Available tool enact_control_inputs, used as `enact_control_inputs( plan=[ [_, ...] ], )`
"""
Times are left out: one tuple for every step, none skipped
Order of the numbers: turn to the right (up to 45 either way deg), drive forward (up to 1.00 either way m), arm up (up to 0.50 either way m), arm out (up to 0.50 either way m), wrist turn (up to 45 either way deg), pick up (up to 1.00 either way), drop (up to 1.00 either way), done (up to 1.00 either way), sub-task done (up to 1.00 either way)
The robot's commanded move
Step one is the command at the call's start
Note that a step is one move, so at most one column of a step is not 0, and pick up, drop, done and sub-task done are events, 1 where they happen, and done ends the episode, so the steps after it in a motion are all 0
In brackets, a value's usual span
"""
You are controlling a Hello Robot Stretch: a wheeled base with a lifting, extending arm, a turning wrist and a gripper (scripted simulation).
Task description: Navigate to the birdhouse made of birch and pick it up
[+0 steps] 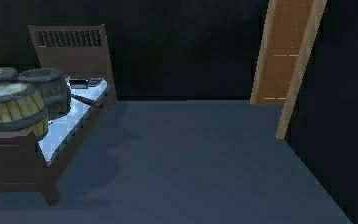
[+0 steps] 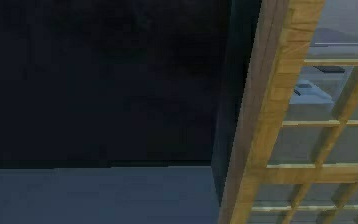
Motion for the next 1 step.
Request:
enact_control_inputs(
  plan=[
    [21.0,0.0,0.0,0.0,0.0,0.0,0.0,0.0,0.0]
  ],
)
